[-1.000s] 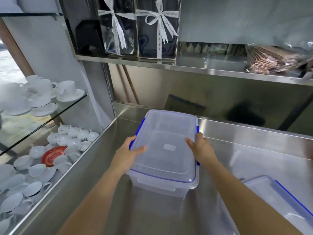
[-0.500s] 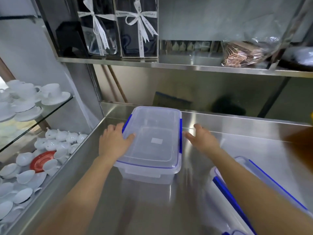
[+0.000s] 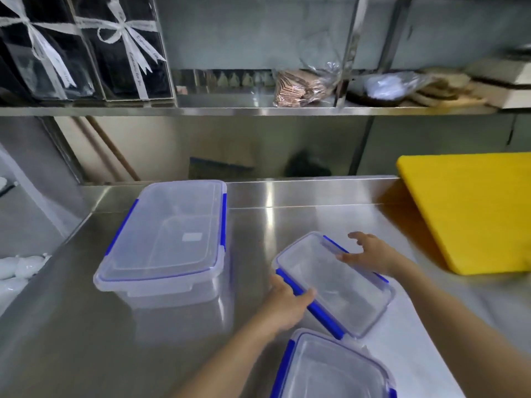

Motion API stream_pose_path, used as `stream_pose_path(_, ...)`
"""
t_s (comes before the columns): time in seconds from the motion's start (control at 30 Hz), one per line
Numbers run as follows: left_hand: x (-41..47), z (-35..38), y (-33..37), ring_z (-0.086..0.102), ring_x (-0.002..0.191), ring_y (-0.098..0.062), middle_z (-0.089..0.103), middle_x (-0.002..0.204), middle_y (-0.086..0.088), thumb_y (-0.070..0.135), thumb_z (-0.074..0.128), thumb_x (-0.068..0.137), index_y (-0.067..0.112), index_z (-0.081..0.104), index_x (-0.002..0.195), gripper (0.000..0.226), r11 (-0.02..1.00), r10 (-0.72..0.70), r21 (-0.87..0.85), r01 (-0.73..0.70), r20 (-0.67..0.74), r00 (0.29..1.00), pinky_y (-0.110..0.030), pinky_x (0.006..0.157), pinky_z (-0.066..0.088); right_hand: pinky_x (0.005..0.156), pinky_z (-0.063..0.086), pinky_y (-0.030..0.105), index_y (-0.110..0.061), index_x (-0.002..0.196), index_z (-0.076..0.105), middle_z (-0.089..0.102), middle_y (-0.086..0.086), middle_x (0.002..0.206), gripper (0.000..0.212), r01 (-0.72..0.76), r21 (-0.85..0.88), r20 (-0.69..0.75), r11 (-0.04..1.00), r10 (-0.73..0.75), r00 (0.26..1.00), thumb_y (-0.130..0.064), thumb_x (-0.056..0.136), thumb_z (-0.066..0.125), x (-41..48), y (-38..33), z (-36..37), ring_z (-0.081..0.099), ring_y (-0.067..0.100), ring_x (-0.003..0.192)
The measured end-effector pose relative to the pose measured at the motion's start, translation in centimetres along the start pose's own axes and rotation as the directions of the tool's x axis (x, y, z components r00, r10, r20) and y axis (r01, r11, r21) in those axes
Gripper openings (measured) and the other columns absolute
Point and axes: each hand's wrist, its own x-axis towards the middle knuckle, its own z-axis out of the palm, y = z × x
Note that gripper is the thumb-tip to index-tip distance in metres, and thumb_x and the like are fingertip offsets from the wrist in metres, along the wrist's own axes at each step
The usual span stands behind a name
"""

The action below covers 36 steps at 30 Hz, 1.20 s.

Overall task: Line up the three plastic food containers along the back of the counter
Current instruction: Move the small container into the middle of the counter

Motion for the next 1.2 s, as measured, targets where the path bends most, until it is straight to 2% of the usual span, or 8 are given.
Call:
stream_pose_path(0.27, 0.2, 2.5, 0.1, 0.060, 0.104, -0.023, 0.065, 0.112, -0.008, 0.035, 0.061, 0.081, 0.005, 0.052, 0.119, 0.048, 0.992, -0.007, -0.129, 0.005, -0.013, 1.000, -0.041, 0.097, 0.047, 0.069, 0.059, 0.034, -0.028, 0.109, 0.038, 0.060, 0.009, 0.103, 0.043, -0.037, 0.178, 0.101, 0.983, 0.019, 0.995, -0.045, 0.080, 0.065, 0.0, 3.8, 1.8, 0.059, 0.020, 0.075)
stream_pose_path(0.4, 0.2, 2.3, -0.1, 0.063, 0.086, -0.013, 0.064, 0.096, -0.001, 0.027, 0.065, 0.082, 0.018, 0.051, 0.098, 0.023, 0.933, 0.004, -0.356, -0.046, -0.120, 0.993, -0.024, 0.068, 0.049, 0.070, 0.057, 0.039, -0.017, 0.104, 0.039, 0.059, 0.008, 0.094, 0.044, -0.009, 0.139, 0.037, 0.990, 0.004, 0.999, -0.048, 0.082, 0.061, -0.3, 3.0, 2.2, 0.058, 0.022, 0.070)
stream_pose_path(0.53, 0.4, 1.0, 0.7, 0.058, 0.083, -0.001, 0.059, 0.103, 0.012, 0.037, 0.064, 0.084, 0.024, 0.040, 0.114, 0.041, 0.864, 0.001, -0.503, 0.004, 0.009, 1.000, -0.016, 0.061, 0.046, 0.067, 0.044, 0.031, -0.015, 0.106, 0.037, 0.055, 0.006, 0.097, 0.046, 0.023, 0.215, 0.012, 0.976, -0.026, 1.000, -0.050, 0.085, 0.056, -0.9, 1.4, 3.3, 0.055, 0.022, 0.075)
stream_pose_path(0.6, 0.1, 0.3, 0.8, 0.049, 0.080, 0.007, 0.049, 0.106, 0.023, 0.045, 0.067, 0.079, 0.035, 0.028, 0.121, 0.058, 0.910, 0.050, -0.413, -0.033, 0.032, 0.998, -0.009, 0.060, 0.043, 0.066, 0.044, 0.022, -0.016, 0.118, 0.040, 0.056, -0.003, 0.098, 0.053, 0.057, 0.294, 0.027, 0.954, -0.068, 0.997, -0.050, 0.083, 0.060, -1.6, 0.8, 3.2, 0.056, 0.014, 0.080)
stream_pose_path(0.7, 0.2, -0.4, -0.3, 0.030, 0.134, -0.012, 0.011, 0.155, 0.009, 0.054, 0.076, 0.065, 0.030, -0.006, 0.146, 0.118, 0.975, 0.137, -0.187, -0.124, 0.060, 0.989, -0.034, 0.107, 0.035, 0.078, 0.054, 0.021, -0.027, 0.140, 0.024, 0.051, -0.009, 0.123, 0.093, 0.124, 0.465, 0.199, 0.877, -0.240, 0.950, -0.044, 0.068, 0.079, -2.5, 1.4, 2.1, 0.056, 0.010, 0.107)
stream_pose_path(0.87, 0.6, -0.5, -2.3, -0.033, 0.135, -0.009, -0.040, 0.148, 0.009, 0.058, 0.076, 0.061, 0.025, -0.034, 0.138, 0.139, 0.921, 0.267, 0.250, -0.298, 0.150, 0.952, -0.041, 0.118, -0.004, 0.115, 0.023, 0.032, -0.031, 0.140, -0.031, -0.023, -0.012, 0.155, 0.148, 0.135, 0.129, 0.515, 0.982, -0.183, 0.837, -0.046, 0.052, 0.087, -2.7, 2.7, 1.5, 0.003, 0.019, 0.146)
stream_pose_path(1.03, 1.6, 0.2, -3.3, -0.028, 0.136, -0.004, -0.030, 0.150, 0.013, 0.055, 0.067, 0.073, 0.023, -0.020, 0.144, 0.117, 0.812, 0.386, 0.426, -0.400, 0.123, 0.914, -0.031, 0.113, -0.010, 0.111, 0.024, 0.030, -0.034, 0.139, -0.031, -0.027, -0.012, 0.154, 0.145, 0.208, 0.040, 0.432, 0.977, -0.205, 0.878, -0.045, 0.053, 0.085, -1.6, 2.4, 2.2, 0.004, 0.017, 0.146)
stream_pose_path(1.2, 3.5, -0.3, -3.4, 0.018, 0.137, -0.014, 0.019, 0.152, 0.005, 0.037, 0.062, 0.084, 0.024, 0.030, 0.143, 0.068, 0.749, 0.535, 0.502, -0.432, -0.072, 0.842, -0.028, 0.112, 0.020, 0.113, 0.019, 0.031, -0.034, 0.144, -0.020, -0.020, -0.009, 0.156, 0.140, 0.228, 0.148, 0.323, 0.962, -0.265, 0.909, -0.047, 0.052, 0.085, 0.8, 1.3, 2.9, -0.002, 0.014, 0.146)
